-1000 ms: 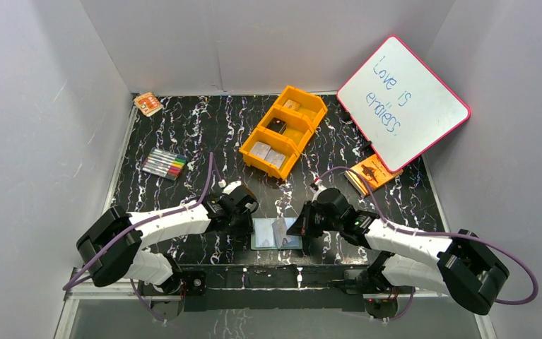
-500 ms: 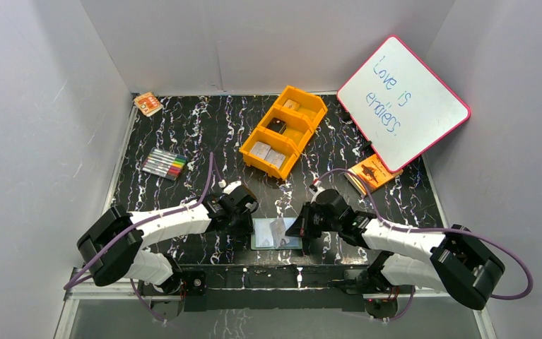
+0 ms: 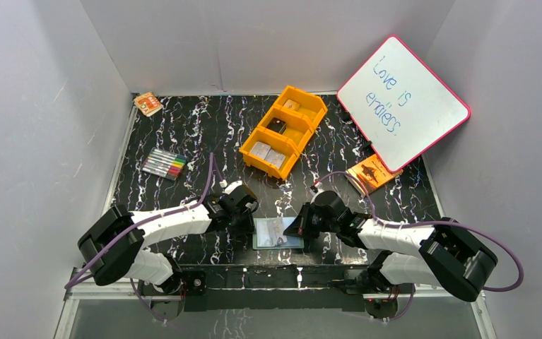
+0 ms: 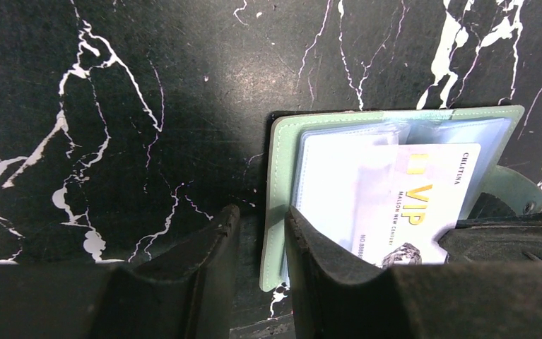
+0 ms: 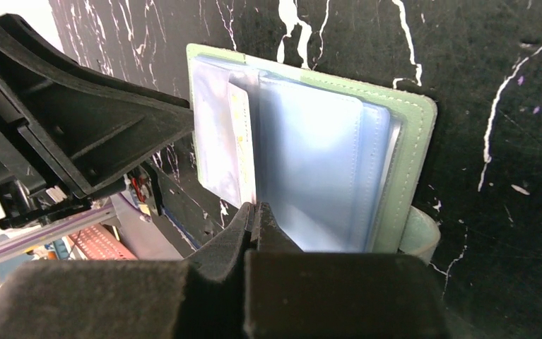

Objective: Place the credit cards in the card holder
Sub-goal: Insert the credit card into the card holder.

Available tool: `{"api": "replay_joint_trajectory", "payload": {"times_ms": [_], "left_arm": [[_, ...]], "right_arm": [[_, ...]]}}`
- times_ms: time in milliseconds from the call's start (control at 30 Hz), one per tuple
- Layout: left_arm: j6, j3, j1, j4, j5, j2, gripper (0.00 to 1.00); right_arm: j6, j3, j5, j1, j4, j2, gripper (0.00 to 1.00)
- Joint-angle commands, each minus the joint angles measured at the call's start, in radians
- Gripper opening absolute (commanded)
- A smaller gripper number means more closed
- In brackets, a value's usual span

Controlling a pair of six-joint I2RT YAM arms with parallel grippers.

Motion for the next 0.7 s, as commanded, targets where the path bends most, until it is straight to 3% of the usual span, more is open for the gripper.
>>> {"api": "replay_joint_trajectory", "payload": {"times_ms": [0,667], "left_arm": [[-0.012,-0.040,0.002,-0.020,0.023,0.005,0.28],[-0.012,-0.051,0.003,0.008,0.049,0.005,0.25]], "right_arm": [[0.038,-0.014,0.034,0.006,0.068,0.007,0.00],[0.014,0.037,-0.012,0.034,0.090,0.099,0.00]]}}
